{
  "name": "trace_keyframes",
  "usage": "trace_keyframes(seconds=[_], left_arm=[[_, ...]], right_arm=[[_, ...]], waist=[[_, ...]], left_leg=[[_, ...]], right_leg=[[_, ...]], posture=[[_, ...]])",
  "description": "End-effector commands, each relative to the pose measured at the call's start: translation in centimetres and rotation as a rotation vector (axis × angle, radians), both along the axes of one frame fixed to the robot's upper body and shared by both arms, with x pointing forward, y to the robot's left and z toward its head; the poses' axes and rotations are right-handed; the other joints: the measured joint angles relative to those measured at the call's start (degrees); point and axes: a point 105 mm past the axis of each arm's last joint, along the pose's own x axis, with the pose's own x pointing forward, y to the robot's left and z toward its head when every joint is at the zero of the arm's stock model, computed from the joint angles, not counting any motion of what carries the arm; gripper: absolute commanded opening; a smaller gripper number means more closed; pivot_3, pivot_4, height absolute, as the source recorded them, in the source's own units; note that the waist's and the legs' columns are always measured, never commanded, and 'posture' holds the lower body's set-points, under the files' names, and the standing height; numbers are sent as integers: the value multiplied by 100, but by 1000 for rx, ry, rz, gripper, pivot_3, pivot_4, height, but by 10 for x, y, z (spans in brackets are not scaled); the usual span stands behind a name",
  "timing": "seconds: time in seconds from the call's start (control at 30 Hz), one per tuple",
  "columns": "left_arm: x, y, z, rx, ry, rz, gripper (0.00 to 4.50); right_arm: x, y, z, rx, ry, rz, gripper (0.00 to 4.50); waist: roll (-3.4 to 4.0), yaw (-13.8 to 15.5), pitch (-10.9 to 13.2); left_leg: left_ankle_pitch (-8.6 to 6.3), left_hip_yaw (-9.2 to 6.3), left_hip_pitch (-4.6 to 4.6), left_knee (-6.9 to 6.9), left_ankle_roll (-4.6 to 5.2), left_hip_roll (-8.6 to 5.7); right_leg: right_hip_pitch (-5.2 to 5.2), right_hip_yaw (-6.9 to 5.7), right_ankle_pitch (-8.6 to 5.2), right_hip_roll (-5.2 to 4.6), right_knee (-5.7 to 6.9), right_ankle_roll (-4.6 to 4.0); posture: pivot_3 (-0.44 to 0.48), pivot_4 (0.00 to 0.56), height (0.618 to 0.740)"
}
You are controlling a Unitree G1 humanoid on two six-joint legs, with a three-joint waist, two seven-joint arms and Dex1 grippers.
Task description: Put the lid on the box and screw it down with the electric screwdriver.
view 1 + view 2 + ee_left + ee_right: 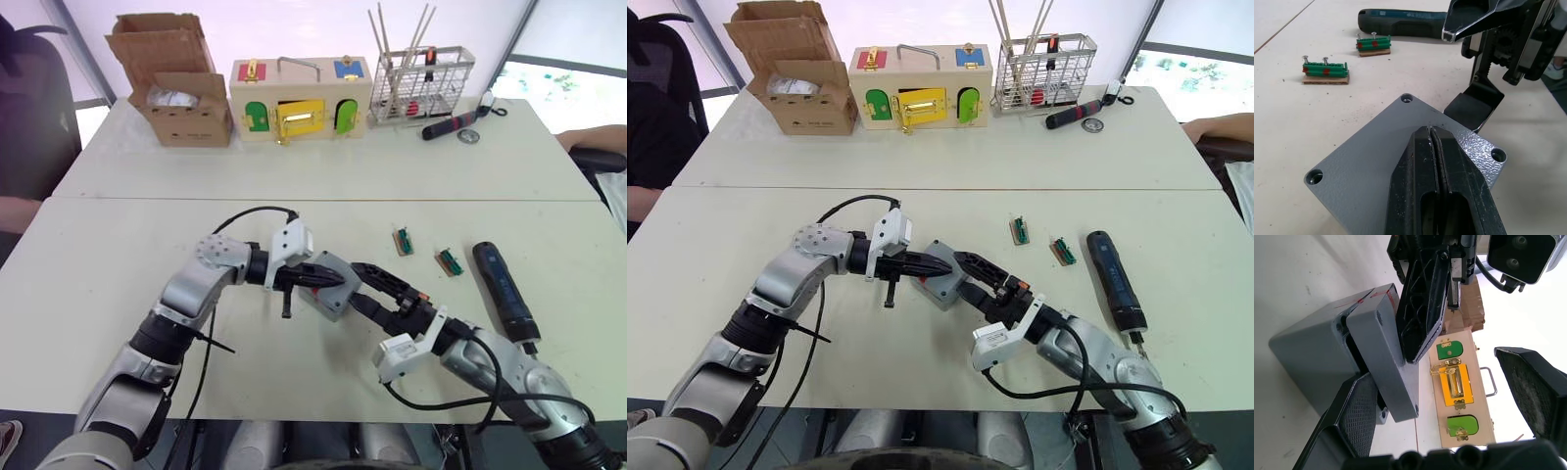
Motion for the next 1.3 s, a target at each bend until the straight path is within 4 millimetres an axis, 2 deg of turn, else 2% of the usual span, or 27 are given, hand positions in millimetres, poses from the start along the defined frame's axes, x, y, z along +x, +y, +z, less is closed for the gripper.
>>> trace_keyframes(seconds=[0.03, 0.33, 0.6, 0.73, 0.8, 0.9, 0.97, 1.07, 1.13, 1.2, 1.3], left_arm=[[-3, 3, -28, 84, 65, 21, 0], [-7, 5, -36, 104, 66, 13, 0], [-13, 5, -54, 145, 86, 8, 0], [-12, 4, -54, 132, 83, 24, 0], [-8, 3, -42, 81, 79, 40, 0], [-5, 7, -20, -1, 87, 55, 0], [-3, 12, 2, -79, 108, 75, 0], [3, 21, 49, -228, 142, 112, 0], [8, 29, 72, -296, 144, 155, 0], [19, 42, 89, -341, 117, 243, 0], [29, 55, 89, -336, 111, 337, 0]], right_arm=[[-2, -5, 9, 11, -22, 0, 4296], [-11, -17, 7, -26, 1, 21, 4296], [-23, -22, 13, -31, 22, 61, 4296], [-21, -25, 20, -5, 18, 63, 4296], [-19, -29, 25, 65, 44, 31, 4296], [-14, -38, 28, 205, 141, -36, 4296], [-11, -41, 35, 356, 223, -82, 4296], [1, -49, 51, 596, 316, -155, 4296], [7, -52, 58, 720, 377, -181, 4296], [13, -49, 63, 890, 496, -182, 3649], [17, -44, 67, 1000, 601, -168, 3011]], waist=[[0, 10, -1], [3, 142, -5], [12, 103, -50], [16, 108, -54], [18, 112, -55], [17, 108, -54], [15, 93, -52], [20, 69, -40], [19, 70, -35], [19, 78, -35], [26, 85, -38]], left_leg=[[0, 0, 0, 0, 0, 0], [0, -2, 0, -5, 0, -1], [-1, 0, 10, -13, 1, 1], [-20, -2, 92, -36, 35, 7], [-27, -6, 113, -40, 47, 12], [-28, -7, 108, -40, 49, 12], [-29, -8, 101, -40, 50, 13], [-29, -11, 80, -40, 50, 18], [-29, -12, 73, -40, 49, 20], [-29, -12, 73, -40, 49, 19], [-30, -14, 74, -44, 48, 19]], right_leg=[[0, 0, 0, 0, 0, 0], [3, 2, 0, 0, -7, 0], [10, 5, 0, 3, -14, 0], [89, 6, -4, 8, -36, -2], [125, 1, -4, 12, -63, -2], [125, 1, -4, 11, -72, -2], [118, 3, -4, 11, -74, -2], [92, 7, -3, 11, -69, -3], [84, 7, -3, 11, -67, -3], [84, 7, -3, 10, -68, -2], [82, 6, -2, 10, -72, -2]], posture=[[0, 150, 740], [0, 150, 740], [0, 150, 740], [0, 150, 740], [0, 150, 740], [0, 150, 740], [0, 150, 740], [0, 150, 740], [0, 150, 740], [0, 150, 740], [0, 150, 740]])
